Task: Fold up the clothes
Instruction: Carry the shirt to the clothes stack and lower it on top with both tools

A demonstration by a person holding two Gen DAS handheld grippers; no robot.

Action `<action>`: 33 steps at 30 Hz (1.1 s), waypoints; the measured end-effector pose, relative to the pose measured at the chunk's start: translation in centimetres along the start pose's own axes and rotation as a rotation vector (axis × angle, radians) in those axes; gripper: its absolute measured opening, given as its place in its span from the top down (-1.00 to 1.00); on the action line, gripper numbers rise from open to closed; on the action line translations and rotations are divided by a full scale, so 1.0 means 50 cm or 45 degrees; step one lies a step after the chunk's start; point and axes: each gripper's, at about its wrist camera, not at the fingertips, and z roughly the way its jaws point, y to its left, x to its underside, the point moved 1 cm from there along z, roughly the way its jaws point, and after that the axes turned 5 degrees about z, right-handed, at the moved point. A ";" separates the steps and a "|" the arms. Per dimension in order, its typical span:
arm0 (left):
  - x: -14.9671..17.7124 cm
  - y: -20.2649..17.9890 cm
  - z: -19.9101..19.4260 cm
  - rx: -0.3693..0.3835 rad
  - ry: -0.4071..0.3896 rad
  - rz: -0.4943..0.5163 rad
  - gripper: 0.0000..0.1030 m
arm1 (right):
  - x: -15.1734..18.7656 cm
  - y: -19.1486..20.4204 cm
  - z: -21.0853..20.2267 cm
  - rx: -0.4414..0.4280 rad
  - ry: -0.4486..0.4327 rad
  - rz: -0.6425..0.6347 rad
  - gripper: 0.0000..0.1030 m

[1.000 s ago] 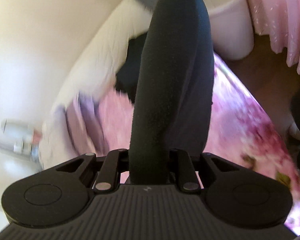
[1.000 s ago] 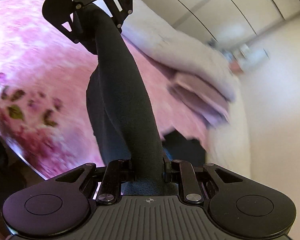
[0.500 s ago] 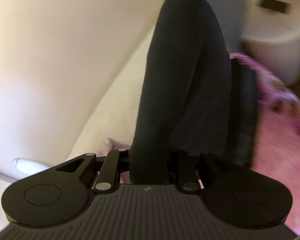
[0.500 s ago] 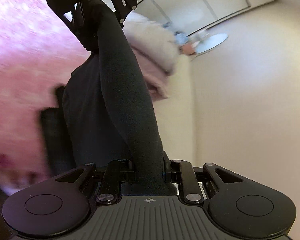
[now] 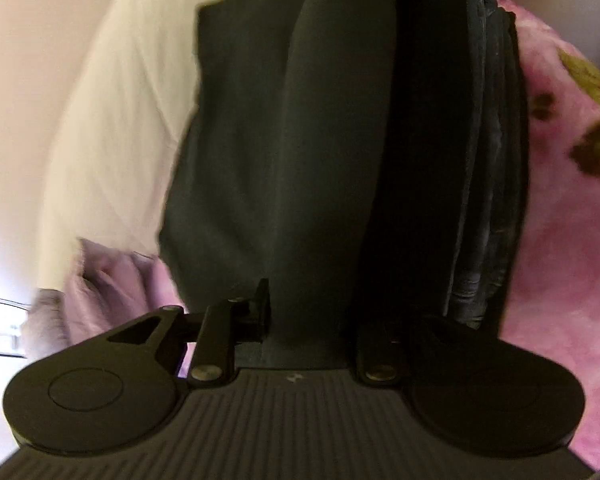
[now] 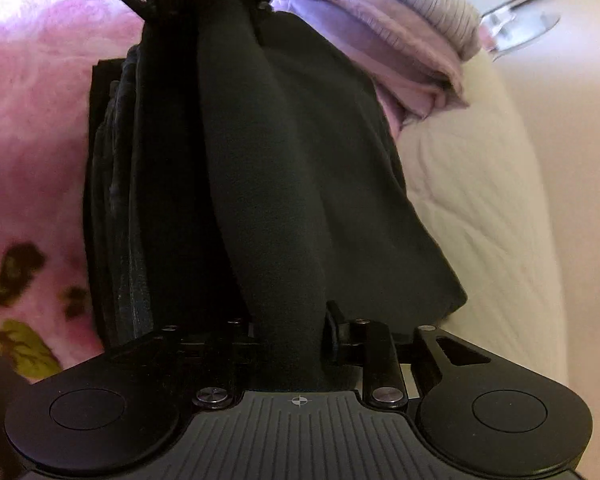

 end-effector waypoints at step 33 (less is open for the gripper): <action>0.201 -0.050 -0.181 0.124 0.385 -1.155 0.26 | 0.025 0.106 -0.067 -0.091 0.225 0.591 0.07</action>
